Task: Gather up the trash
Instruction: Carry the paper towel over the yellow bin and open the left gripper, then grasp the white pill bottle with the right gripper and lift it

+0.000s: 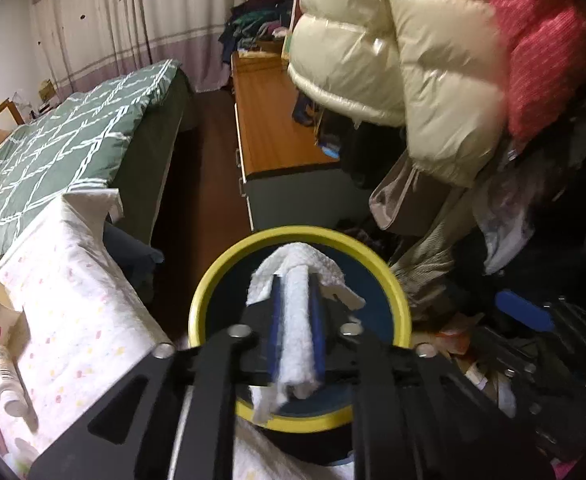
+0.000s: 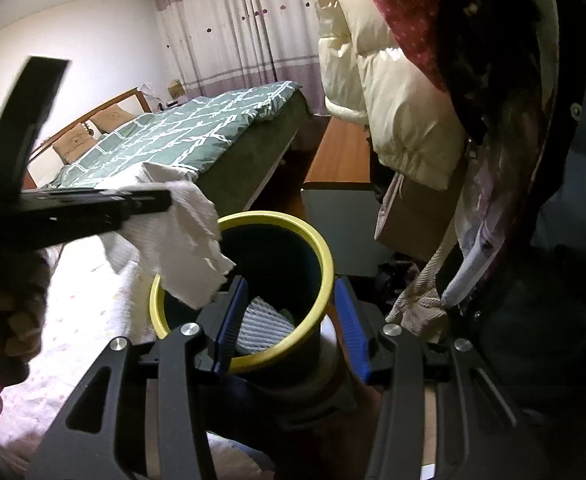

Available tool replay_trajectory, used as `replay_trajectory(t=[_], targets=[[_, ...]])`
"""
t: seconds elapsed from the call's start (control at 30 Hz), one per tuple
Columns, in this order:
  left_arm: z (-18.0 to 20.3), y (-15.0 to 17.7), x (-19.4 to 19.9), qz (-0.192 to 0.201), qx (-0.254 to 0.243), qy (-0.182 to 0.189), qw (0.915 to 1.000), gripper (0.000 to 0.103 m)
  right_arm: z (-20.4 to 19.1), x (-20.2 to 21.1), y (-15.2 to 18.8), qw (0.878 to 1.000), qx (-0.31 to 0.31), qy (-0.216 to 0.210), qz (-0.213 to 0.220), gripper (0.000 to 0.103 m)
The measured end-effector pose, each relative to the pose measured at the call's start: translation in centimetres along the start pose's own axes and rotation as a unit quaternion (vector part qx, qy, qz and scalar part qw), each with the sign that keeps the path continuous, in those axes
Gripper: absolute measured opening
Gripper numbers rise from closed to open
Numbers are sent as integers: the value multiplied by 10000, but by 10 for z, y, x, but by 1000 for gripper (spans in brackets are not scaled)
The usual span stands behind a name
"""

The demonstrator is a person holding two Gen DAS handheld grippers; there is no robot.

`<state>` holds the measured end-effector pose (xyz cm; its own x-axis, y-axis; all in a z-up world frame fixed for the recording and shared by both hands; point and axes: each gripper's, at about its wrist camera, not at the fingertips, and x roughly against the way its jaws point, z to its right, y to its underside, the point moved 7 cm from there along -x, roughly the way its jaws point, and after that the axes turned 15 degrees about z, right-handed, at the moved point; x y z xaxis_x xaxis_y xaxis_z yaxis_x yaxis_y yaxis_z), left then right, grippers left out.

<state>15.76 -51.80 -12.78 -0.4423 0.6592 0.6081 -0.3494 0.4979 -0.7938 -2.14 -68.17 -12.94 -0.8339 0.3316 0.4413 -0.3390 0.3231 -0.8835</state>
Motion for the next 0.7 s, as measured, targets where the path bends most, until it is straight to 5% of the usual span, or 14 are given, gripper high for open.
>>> replay_trajectory(t=[0.1,0.33,0.47,0.53,0.7], targets=[[-2,6,-10,-142,57,-58,9999,46,3,0,0,10000,-17,20,-6,44],[-10,10,-2,-240,257,-10,9994,52,2,2,-1,10000,-19,25,-4,44],[-22,0,42,202,427,-59,9989,64,-9,1,1,9999,63,-69,-54,45],[-33,-2,78,531,536,-152,9970,78,-21,-1,3,9997,152,-181,-95,45],[-72,8,162,1073,760,-547,9898,85,-56,-7,8,9981,296,-500,-183,45]])
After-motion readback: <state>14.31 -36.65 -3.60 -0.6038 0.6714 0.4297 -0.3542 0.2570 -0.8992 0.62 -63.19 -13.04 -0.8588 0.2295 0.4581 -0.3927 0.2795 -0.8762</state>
